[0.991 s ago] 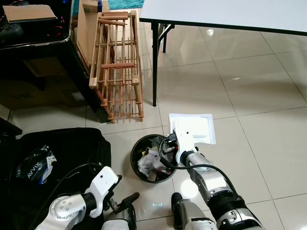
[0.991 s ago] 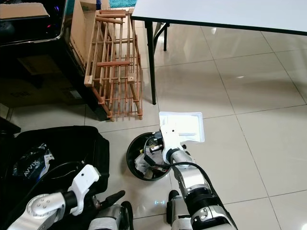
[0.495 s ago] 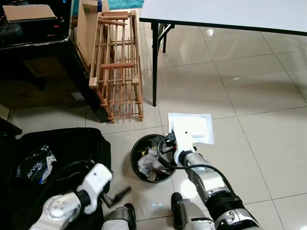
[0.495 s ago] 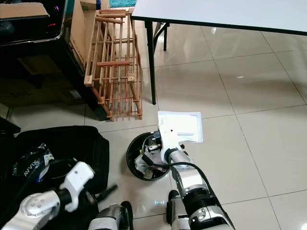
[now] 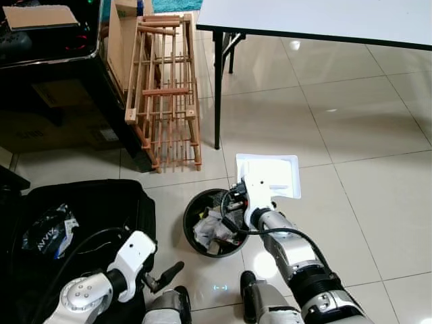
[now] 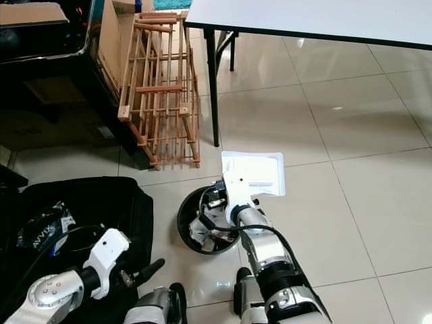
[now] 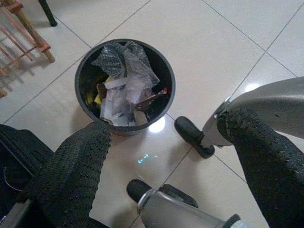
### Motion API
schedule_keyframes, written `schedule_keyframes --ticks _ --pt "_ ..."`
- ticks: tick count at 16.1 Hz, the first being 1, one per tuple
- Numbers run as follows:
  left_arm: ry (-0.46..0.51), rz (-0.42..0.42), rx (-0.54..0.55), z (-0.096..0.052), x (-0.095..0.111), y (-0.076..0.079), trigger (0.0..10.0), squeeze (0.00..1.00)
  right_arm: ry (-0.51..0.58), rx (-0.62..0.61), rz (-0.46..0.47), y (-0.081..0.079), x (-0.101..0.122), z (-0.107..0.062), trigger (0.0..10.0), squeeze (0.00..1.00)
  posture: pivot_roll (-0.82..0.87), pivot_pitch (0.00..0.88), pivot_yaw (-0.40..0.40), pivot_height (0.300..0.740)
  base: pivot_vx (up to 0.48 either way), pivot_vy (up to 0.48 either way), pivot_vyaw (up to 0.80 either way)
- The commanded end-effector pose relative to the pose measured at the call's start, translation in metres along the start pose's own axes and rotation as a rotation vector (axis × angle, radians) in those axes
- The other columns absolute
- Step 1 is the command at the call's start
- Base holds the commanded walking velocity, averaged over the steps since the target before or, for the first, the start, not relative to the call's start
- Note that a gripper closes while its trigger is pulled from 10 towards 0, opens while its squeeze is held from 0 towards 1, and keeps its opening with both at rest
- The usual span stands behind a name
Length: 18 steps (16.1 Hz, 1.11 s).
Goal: Picking trash to rubbish bin
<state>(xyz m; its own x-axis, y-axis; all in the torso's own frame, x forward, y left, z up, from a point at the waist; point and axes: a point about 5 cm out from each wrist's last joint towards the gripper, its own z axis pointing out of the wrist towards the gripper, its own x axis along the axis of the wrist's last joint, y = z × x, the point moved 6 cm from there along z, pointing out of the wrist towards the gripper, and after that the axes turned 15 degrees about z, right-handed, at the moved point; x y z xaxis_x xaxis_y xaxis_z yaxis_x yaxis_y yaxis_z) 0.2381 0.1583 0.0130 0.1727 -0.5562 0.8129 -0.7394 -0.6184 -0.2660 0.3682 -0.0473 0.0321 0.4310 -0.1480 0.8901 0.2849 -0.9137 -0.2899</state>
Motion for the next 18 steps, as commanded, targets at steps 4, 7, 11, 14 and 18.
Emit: schedule_keyframes --ticks 4,7,11,14,18 --pt "-0.020 -0.020 -0.019 -0.010 -0.006 0.010 10.0 0.00 -0.053 0.021 0.010 -0.008 -0.017 0.002 10.0 0.00 0.16 0.357 0.019 0.740 0.000 0.000 0.00" --pt "-0.029 -0.025 -0.018 -0.016 -0.008 0.013 10.0 0.00 -0.073 0.048 0.009 -0.017 -0.022 0.003 10.0 0.00 0.18 0.380 0.019 0.740 0.000 0.000 0.00" --pt "-0.036 -0.039 -0.018 -0.023 -0.010 0.019 10.0 0.00 -0.101 0.072 0.006 -0.027 -0.030 0.006 10.0 0.00 0.19 0.412 0.017 0.740 0.000 0.000 0.00" --pt "-0.041 -0.048 -0.022 -0.026 -0.010 0.023 10.0 0.00 -0.127 0.013 0.011 -0.015 -0.038 0.007 10.0 0.00 0.20 0.419 0.017 0.740 0.000 0.000 0.00" --pt "-0.042 -0.045 -0.024 -0.023 -0.009 0.022 10.0 0.00 -0.140 0.020 0.004 -0.017 -0.042 0.007 10.0 0.00 0.19 0.409 0.016 0.740 0.000 0.000 0.00"
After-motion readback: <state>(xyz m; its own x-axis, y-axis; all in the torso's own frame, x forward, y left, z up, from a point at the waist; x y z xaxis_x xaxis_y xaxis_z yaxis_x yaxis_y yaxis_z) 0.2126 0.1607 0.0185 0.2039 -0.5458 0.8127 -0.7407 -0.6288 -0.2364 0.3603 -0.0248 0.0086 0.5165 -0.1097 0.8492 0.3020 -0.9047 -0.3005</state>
